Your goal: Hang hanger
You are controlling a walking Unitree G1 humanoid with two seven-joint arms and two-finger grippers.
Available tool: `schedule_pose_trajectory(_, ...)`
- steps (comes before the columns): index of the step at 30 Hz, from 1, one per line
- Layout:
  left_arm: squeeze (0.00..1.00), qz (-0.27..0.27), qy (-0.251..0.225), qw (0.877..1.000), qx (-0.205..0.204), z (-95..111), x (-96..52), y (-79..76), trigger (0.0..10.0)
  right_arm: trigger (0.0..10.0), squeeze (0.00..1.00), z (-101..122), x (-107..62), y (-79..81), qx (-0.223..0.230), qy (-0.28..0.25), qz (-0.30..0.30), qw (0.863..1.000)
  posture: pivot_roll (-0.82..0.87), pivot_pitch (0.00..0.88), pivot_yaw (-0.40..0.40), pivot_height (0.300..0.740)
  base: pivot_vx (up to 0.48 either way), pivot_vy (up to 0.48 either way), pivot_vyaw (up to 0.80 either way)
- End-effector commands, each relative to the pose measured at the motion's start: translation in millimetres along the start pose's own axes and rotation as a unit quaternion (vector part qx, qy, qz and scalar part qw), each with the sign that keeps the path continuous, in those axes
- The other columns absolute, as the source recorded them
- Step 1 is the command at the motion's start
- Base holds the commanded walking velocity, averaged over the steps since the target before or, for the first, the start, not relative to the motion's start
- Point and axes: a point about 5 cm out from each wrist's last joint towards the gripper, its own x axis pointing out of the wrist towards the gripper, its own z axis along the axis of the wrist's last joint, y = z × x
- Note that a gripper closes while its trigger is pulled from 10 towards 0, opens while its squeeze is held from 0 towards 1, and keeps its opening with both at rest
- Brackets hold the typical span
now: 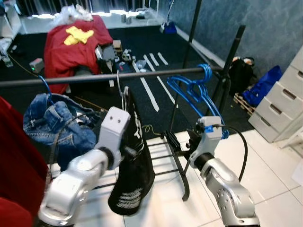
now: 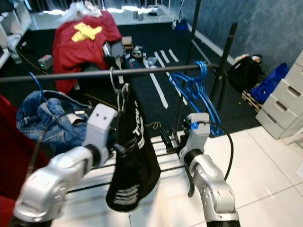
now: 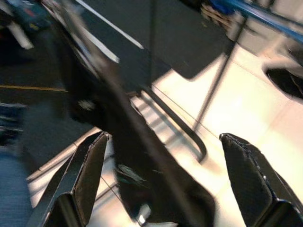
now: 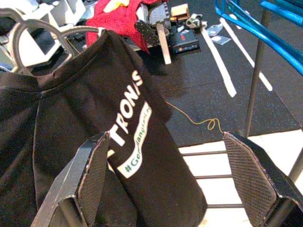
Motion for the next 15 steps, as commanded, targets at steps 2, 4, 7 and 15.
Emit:
schedule_pose_trajectory(2, 1.0, 0.077, -0.06, 0.995, -0.022, 24, -6.6, 25.9, 10.0, 10.0, 0.0, -4, -0.8, 0.0, 0.004, 0.01, 0.002, 1.0, -0.11, 0.112, -0.029, 0.74, 0.0, 0.0, 0.0)
schedule_pose_trajectory(4, 1.0, 0.134, -0.092, 0.986, -0.035, 34, -11.7, 42.8, 10.0, 10.0, 0.0, -4, -0.8, -0.2, 0.004, 0.01, 0.001, 1.0, -0.11, 0.111, -0.029, 0.74, 0.0, 0.0, 0.0)
schedule_pose_trajectory(7, 1.0, 0.187, -0.111, 0.975, -0.051, 41, -19.9, 59.9, 10.0, 10.0, 0.0, -4, -0.7, -0.5, 0.004, 0.01, 0.001, 1.0, -0.11, 0.11, -0.031, 0.74, 0.0, 0.0, 0.0)
schedule_pose_trajectory(15, 0.0, 0.253, -0.045, 0.966, -0.029, 20, -31.6, 73.2, 10.0, 10.0, 0.0, -4, -0.2, -0.6, 0.004, 0.011, 0.001, 1.0, -0.11, 0.11, -0.026, 0.74, 0.0, 0.0, 0.0)
